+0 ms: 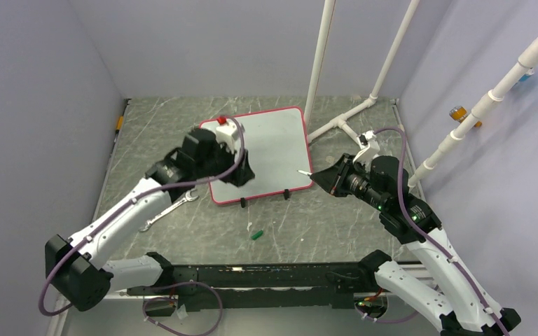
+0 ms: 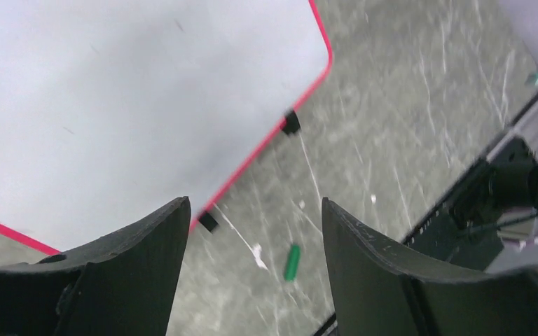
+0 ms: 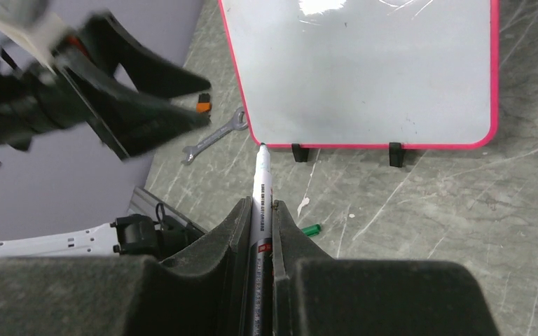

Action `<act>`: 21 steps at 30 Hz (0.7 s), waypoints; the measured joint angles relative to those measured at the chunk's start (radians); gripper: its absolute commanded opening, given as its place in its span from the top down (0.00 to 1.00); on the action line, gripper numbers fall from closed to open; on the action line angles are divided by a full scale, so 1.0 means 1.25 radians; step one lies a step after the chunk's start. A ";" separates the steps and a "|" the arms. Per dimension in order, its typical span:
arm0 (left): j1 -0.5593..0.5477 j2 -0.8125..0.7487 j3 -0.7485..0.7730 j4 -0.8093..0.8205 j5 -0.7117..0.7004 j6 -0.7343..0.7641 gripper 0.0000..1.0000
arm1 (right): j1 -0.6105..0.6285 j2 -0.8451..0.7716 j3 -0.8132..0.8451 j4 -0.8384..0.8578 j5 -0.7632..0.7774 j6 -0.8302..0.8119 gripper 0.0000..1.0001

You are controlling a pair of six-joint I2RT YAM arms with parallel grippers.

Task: Write a sentence on the whiteboard
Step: Place the pen cap at the center of the board, then move the whiteboard to the center of the board.

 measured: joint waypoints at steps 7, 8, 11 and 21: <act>0.142 0.155 0.287 -0.085 0.068 0.100 0.35 | 0.000 -0.001 0.000 0.003 -0.003 0.001 1.00; 0.160 0.177 0.308 -0.084 0.074 0.103 0.37 | 0.000 -0.001 0.000 0.003 -0.003 0.001 1.00; 0.203 0.263 0.385 -0.091 0.108 0.101 0.40 | 0.000 -0.001 0.000 0.003 -0.003 0.002 1.00; 0.283 0.592 0.665 -0.103 0.204 0.044 0.45 | 0.000 -0.001 -0.022 0.010 -0.023 0.006 1.00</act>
